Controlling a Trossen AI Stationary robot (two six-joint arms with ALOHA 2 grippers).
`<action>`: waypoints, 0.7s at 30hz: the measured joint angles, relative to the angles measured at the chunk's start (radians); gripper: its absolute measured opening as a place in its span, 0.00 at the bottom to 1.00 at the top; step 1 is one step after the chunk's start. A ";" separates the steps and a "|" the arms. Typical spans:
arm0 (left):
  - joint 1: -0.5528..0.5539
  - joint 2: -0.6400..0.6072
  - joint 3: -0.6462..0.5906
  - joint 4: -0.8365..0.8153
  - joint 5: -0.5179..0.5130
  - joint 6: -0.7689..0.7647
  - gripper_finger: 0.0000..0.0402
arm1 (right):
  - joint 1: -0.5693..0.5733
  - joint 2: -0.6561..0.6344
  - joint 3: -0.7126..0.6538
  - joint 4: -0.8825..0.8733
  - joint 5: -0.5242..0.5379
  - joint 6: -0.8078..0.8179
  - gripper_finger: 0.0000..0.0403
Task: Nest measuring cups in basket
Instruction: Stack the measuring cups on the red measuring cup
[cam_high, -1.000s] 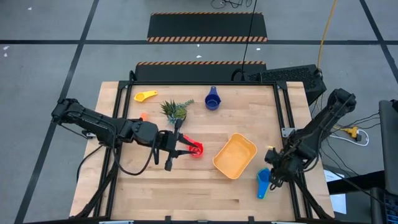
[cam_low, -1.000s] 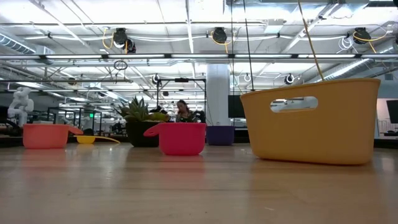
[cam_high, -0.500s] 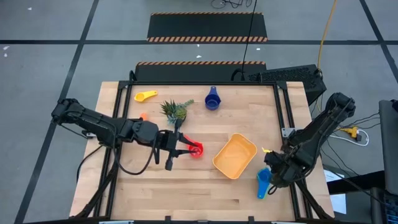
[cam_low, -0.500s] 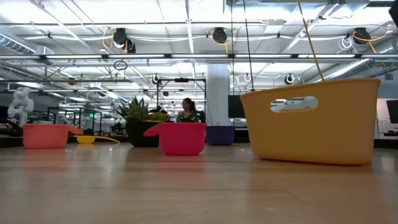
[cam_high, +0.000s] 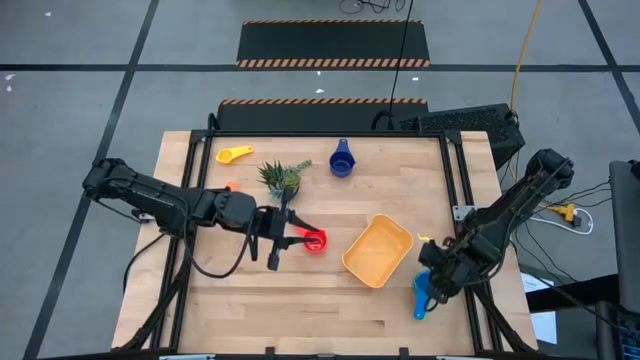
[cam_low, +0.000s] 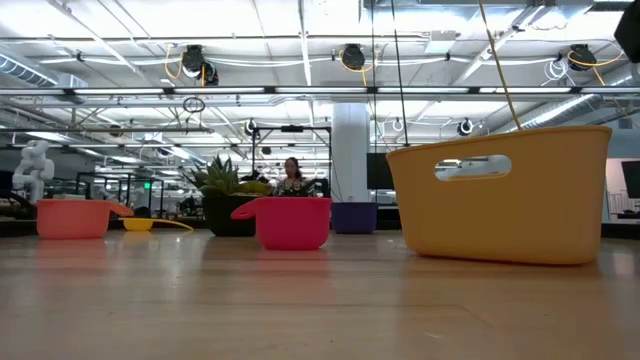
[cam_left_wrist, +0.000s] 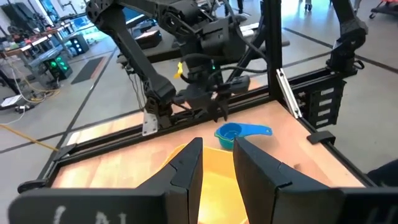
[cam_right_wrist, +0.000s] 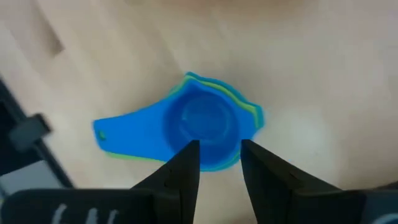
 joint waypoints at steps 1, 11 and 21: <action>0.000 0.000 0.000 -0.010 0.000 0.001 0.23 | 0.000 0.000 0.000 -0.012 0.001 -0.013 0.27; 0.001 0.000 0.000 -0.075 -0.050 -0.003 0.23 | 0.000 0.001 0.000 -0.075 0.021 0.028 0.27; 0.001 0.000 0.000 -0.094 -0.056 -0.004 0.23 | 0.002 0.048 -0.038 0.036 -0.089 0.169 0.49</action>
